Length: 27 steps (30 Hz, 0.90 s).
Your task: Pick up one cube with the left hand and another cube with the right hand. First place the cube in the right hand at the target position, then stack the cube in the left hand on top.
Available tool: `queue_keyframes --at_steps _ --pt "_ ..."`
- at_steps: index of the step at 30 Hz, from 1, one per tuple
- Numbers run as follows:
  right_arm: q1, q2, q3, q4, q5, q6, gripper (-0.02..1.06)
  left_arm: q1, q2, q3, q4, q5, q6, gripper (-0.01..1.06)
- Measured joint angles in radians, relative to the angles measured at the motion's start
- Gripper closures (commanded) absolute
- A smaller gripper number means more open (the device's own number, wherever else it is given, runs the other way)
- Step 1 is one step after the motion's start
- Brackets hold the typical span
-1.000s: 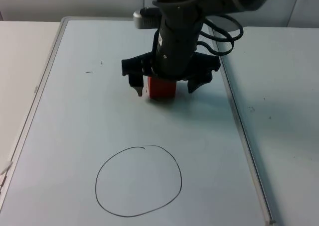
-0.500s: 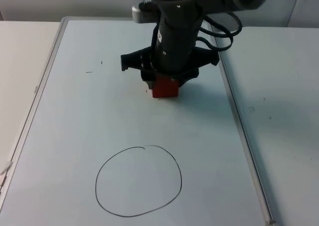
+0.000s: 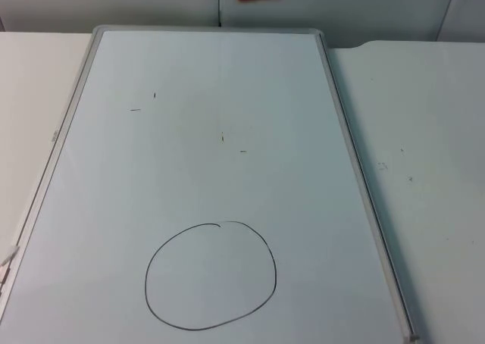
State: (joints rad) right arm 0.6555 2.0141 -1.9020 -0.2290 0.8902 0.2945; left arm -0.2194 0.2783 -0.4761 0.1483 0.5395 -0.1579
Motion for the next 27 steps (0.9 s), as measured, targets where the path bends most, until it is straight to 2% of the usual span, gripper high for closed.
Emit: queue_keyframes --at_steps 1,7,12,15,16,19,20,21,22,24,25,27 --pt "0.000 -0.076 0.000 0.035 0.015 -0.073 1.05 0.000 0.000 0.000 0.000 0.000 0.000 1.05" --pt "0.020 -0.244 -0.002 0.042 0.073 -0.157 1.05 0.000 0.000 0.000 0.001 0.000 0.000 1.05" --pt "0.082 -0.404 0.053 0.042 0.094 -0.218 1.05 0.000 0.000 0.000 0.004 0.000 0.000 1.05" --pt "0.151 -0.562 0.202 0.042 0.072 -0.237 1.05 0.000 0.000 0.000 0.007 0.000 0.000 1.05" --pt "0.151 -0.562 0.202 0.042 0.072 -0.237 1.05 0.000 0.000 0.000 0.007 0.000 0.000 1.05" --pt "0.199 -0.698 0.383 0.042 0.011 -0.232 1.05 0.000 0.000 0.000 0.007 0.000 0.000 1.05" --pt "0.207 -0.742 0.451 0.042 -0.014 -0.227 1.05 0.000 0.000 0.000 0.007 0.000 0.000 1.05" --pt "0.207 -0.742 0.451 0.042 -0.014 -0.227 1.05 0.000 0.000 0.000 0.007 0.000 0.000 1.05" --pt "0.222 -0.804 0.554 0.042 -0.045 -0.212 1.05 0.000 0.000 0.000 0.007 0.000 0.000 1.05" --pt "0.234 -0.871 0.676 0.042 -0.089 -0.201 1.05 0.000 0.000 0.000 0.007 0.000 0.000 1.05" --pt "0.234 -0.871 0.676 0.042 -0.089 -0.201 1.05 0.000 0.000 0.000 0.007 0.000 0.000 1.05" --pt "0.246 -0.937 0.794 0.042 -0.136 -0.196 1.05 0.000 0.000 0.000 0.007 0.000 0.000 1.05"
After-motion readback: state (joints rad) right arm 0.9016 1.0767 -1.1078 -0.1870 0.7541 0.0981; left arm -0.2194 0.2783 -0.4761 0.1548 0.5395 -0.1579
